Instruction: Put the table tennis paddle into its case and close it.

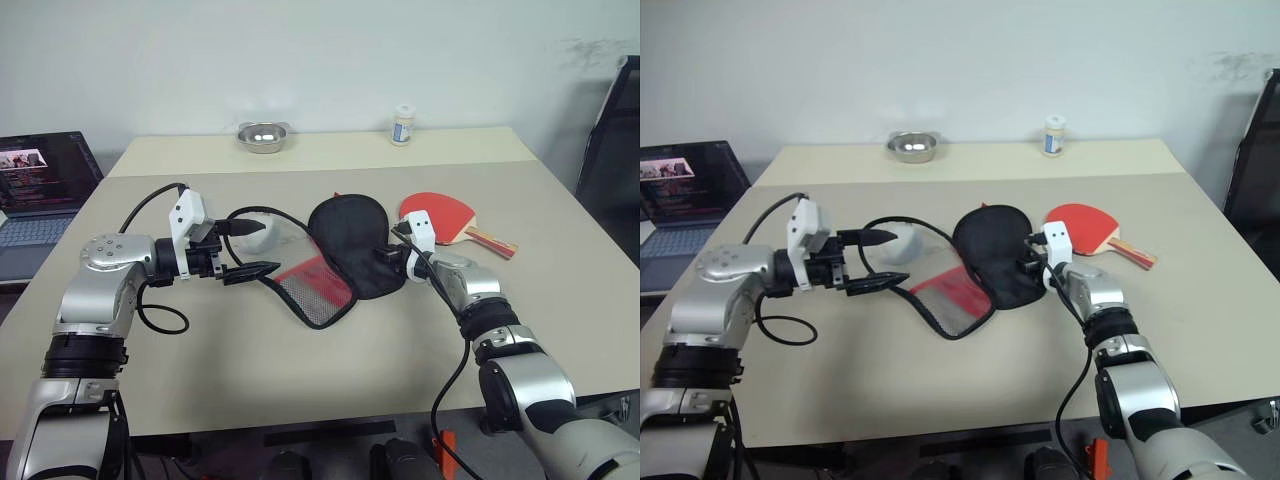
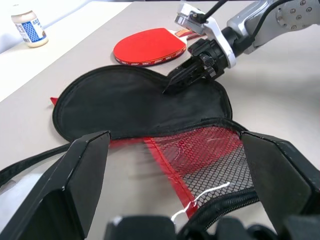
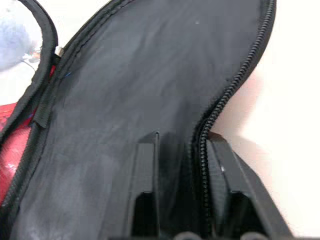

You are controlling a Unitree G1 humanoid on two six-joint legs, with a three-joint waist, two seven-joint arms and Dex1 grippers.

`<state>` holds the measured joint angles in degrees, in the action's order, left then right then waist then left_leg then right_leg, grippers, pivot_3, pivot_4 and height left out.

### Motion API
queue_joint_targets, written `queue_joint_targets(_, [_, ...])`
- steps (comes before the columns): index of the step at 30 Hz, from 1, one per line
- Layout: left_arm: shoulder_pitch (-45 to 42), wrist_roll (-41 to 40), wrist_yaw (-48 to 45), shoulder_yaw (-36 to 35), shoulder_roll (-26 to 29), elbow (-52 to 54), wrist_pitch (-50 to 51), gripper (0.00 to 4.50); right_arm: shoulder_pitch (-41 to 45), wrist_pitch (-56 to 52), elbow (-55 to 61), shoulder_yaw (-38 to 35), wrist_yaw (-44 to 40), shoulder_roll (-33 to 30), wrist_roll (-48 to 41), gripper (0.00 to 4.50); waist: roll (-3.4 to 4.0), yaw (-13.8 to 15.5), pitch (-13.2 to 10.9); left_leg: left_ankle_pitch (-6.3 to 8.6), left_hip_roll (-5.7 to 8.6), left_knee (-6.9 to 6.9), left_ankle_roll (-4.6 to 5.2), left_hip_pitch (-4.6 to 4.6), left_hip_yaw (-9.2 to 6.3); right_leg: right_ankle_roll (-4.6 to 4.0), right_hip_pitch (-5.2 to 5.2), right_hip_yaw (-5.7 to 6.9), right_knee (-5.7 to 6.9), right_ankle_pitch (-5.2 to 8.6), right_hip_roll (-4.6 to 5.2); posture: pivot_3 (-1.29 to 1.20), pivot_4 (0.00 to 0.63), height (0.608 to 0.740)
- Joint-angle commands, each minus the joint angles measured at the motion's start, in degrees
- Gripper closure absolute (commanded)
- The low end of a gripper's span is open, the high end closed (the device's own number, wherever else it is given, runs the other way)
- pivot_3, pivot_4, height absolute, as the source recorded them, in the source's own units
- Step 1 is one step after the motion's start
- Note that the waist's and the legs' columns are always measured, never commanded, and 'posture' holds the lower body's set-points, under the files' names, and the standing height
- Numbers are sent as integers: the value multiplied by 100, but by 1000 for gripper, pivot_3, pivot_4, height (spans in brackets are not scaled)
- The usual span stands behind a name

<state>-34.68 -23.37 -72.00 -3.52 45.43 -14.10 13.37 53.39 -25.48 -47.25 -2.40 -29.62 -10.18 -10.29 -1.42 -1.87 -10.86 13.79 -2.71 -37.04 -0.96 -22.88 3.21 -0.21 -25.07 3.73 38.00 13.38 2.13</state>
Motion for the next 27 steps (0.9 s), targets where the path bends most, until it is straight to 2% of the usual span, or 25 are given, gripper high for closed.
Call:
queue_joint_targets(1, [-171,-31,18,-153,89,162,18,0,252,-89,-112,-705,1208,376,-329,3936,-1,-5,0,-1,-2,-1,-1,1,4,-6,-4,-8,2,-4,1,0,150,740])
queue_joint_targets(3, [-210,-25,19,-135,74,154,26,0,256,-387,-62,-1233,1899,540,-649,4479,-1,3,1,-2,-4,0,-3,0,7,-10,-5,-7,3,-6,2,0,150,740])
queue_joint_targets(4, [-223,-22,20,-129,69,152,28,0,241,-480,-12,-1379,2098,593,-741,4479,-2,6,1,-2,-4,0,-4,0,7,-32,-4,-6,4,-19,3,0,150,740])
queue_joint_targets(15, [-380,37,19,-32,-68,79,23,0,-239,-1264,1438,-2074,3698,1061,-1291,4479,-6,31,4,-3,2,1,-5,-7,6,-33,-4,-6,-3,-20,9,0,150,740])
queue_joint_targets(20, [-442,67,9,-26,-100,24,4,0,-456,-1568,1973,-1751,3621,1207,-1292,4479,-6,26,4,-3,1,1,-5,-7,4,-30,-4,-4,-1,-18,6,0,150,740])
queue_joint_targets(23, [-476,84,1,-31,-118,0,-14,0,-583,-1600,2138,-1527,3421,1195,-1235,3915,-6,17,4,-2,1,1,-4,-7,5,-28,-5,-5,-2,-17,5,0,150,740])
queue_joint_targets(27, [-498,97,4,-38,-124,-18,-23,0,-762,-1751,2512,-972,2916,920,-1046,2573,-6,11,4,-2,1,2,-4,-7,5,-25,-6,-5,-2,-16,3,0,150,740])
